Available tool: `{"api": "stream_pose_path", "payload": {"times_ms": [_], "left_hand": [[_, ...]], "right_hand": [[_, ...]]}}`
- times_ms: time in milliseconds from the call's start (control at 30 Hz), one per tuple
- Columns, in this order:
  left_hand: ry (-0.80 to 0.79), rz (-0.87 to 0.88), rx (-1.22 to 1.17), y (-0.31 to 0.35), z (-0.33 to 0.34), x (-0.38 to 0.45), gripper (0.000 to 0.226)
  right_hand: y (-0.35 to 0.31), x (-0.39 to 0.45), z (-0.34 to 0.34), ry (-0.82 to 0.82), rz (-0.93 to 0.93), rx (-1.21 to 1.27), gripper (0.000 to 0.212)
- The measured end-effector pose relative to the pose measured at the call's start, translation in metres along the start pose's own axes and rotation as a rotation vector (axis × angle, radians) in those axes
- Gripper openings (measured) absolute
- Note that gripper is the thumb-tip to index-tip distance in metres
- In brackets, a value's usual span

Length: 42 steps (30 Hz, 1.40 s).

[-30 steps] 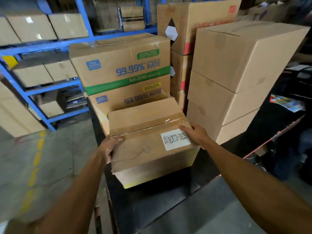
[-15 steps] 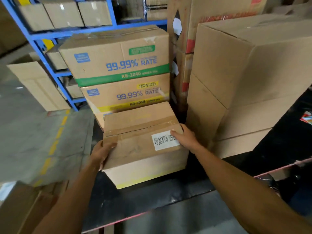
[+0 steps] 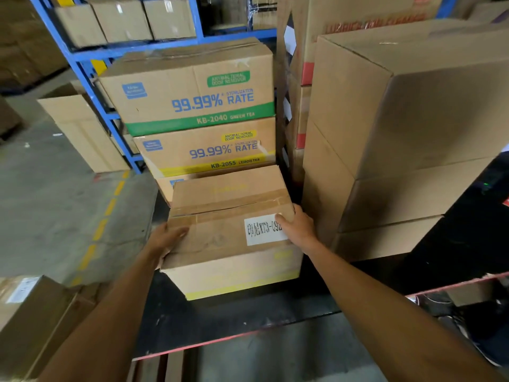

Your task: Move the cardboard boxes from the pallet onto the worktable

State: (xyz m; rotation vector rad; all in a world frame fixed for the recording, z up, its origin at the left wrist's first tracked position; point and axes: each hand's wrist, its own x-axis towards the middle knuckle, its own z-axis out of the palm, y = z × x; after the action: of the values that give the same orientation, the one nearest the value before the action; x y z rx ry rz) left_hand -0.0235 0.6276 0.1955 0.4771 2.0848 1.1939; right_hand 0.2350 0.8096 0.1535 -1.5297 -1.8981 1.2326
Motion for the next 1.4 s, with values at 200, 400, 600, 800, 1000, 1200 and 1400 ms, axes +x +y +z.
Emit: {"api": "stream_pose_path", "payload": {"times_ms": [200,400,600,800,1000,1200,1400], "left_hand": [[0.049,0.028,0.151,-0.016,-0.009,0.025,0.049],[0.154,0.092,0.308,-0.007,-0.011,0.002,0.08],[0.241,0.204,0.135,-0.017,-0.034,-0.05,0.061],[0.277,0.218,-0.023,-0.06,-0.107,-0.087,0.05],[0.344,0.189,-0.119,-0.127,-0.201,-0.104,0.04],[0.433,0.082,-0.206,-0.194,-0.297,-0.087,0.026],[0.566,-0.094,-0.251,-0.246,-0.381,-0.073,0.017]], "right_hand": [[-0.001,-0.002,-0.001,-0.038,0.014,-0.052,0.065],[-0.029,-0.024,0.005,0.04,-0.174,-0.363,0.071],[-0.071,-0.059,0.048,0.004,-0.465,-0.453,0.059],[-0.12,-0.111,0.128,-0.139,-0.556,-0.224,0.044],[-0.158,-0.165,0.234,-0.356,-0.541,-0.015,0.038],[-0.193,-0.182,0.356,-0.564,-0.506,-0.025,0.03],[-0.223,-0.187,0.476,-0.757,-0.477,-0.109,0.028]]}}
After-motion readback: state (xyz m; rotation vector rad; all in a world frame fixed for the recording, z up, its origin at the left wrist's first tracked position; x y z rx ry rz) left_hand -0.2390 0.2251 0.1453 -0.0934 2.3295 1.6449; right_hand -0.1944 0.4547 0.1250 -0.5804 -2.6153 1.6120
